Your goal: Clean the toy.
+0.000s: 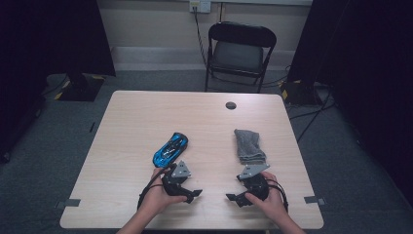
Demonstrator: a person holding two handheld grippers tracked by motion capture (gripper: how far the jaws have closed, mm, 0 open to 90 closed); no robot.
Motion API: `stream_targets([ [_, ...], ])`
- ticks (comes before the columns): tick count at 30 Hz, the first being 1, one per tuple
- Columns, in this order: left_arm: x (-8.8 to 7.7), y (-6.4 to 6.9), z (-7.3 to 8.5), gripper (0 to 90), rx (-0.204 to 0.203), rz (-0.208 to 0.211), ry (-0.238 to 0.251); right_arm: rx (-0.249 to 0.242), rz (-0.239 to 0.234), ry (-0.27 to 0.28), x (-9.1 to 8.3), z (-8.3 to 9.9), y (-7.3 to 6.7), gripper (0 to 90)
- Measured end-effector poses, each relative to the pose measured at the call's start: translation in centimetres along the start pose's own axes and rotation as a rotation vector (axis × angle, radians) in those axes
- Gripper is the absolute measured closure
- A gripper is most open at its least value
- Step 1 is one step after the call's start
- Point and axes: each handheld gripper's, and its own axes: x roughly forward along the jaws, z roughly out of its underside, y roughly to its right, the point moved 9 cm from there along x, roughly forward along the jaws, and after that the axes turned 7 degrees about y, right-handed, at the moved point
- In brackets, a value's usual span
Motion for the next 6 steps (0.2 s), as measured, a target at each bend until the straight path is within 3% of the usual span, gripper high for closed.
stream_targets([
  [6,0.29,0.14,0.82,17.6,0.024,0.009,-0.005,-0.062,0.035,0.056,0.43,0.27,-0.22,13.3],
])
